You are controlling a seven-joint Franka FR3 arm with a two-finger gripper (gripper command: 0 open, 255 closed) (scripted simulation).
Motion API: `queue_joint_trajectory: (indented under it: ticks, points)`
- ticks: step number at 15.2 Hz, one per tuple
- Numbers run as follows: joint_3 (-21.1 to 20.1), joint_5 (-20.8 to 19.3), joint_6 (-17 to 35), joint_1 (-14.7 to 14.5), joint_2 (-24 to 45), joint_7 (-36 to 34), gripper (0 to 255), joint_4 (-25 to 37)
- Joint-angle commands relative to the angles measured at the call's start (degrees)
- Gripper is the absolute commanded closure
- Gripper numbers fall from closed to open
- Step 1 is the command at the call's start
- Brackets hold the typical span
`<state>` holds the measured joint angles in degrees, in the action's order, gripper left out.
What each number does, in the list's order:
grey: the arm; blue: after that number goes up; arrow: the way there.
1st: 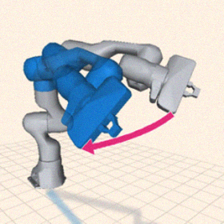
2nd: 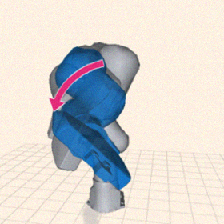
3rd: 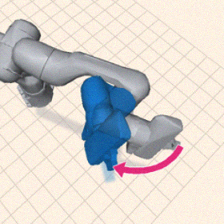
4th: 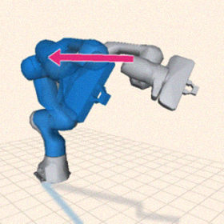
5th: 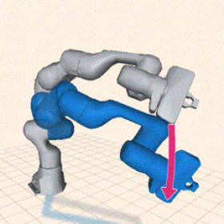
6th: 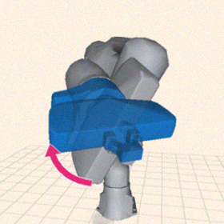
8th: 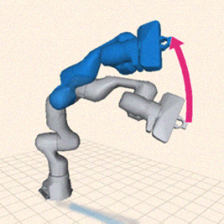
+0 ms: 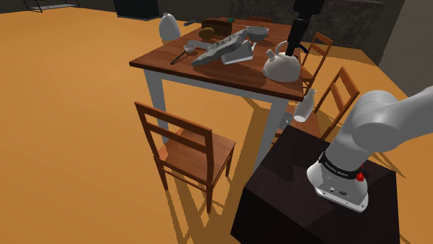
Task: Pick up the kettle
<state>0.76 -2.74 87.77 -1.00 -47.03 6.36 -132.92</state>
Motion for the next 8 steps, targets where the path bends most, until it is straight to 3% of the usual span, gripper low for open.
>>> queue_joint_trajectory:
  ticks: [1,8]
  points:
    - [0.00,0.00,0.00,0.00,0.00,0.00,0,0.00]
    - [9.77,-4.61,7.59,1.52,4.43,10.85,0,0.28]
